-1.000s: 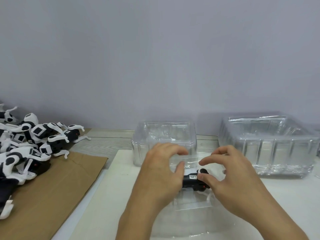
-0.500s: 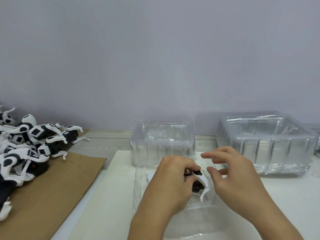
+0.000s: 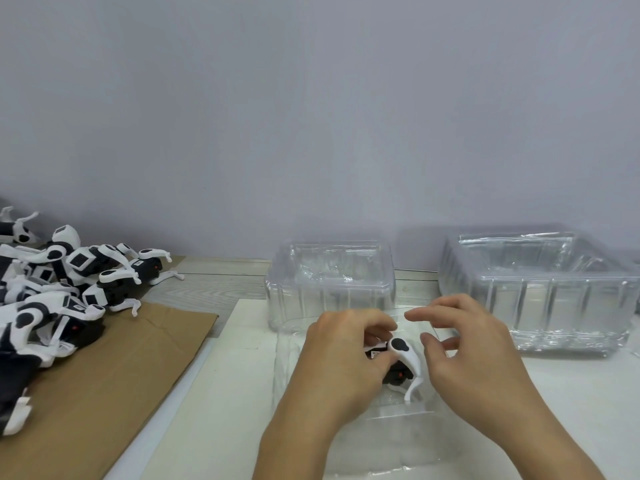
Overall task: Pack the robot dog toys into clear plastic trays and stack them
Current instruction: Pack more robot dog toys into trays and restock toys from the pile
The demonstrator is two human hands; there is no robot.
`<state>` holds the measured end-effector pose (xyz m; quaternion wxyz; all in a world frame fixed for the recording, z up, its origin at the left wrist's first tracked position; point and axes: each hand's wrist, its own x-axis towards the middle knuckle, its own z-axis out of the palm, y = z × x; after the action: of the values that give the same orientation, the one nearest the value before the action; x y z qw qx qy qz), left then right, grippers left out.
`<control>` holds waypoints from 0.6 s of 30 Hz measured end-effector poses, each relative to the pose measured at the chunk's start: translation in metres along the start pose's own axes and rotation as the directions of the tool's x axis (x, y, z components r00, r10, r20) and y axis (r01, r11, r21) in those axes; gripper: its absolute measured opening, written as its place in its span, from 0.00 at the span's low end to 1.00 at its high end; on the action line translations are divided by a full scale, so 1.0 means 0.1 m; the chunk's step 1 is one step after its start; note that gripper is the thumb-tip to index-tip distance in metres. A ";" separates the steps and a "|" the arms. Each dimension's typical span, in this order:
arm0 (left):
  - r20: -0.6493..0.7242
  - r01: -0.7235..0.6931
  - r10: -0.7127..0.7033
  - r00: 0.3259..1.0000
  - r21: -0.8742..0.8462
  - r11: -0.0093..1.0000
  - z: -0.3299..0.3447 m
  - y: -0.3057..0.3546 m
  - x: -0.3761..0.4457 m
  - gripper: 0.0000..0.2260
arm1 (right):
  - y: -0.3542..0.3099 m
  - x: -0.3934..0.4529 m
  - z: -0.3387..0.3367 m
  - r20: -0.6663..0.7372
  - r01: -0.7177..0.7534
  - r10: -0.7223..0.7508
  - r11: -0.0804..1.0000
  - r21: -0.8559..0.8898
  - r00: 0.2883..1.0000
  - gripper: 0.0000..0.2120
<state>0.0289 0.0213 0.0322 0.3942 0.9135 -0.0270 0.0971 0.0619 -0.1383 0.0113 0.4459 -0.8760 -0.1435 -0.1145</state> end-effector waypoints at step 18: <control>-0.004 0.182 -0.183 0.983 0.115 0.976 -0.30 -0.27 -0.07 0.07 | -0.09 -0.04 0.00 0.000 0.002 -0.002 0.999 -0.040 1.000 0.07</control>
<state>0.0205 0.0612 0.0320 0.3480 0.9336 0.0613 0.0588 0.0552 -0.1335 0.0169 0.4284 -0.8846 -0.1421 -0.1176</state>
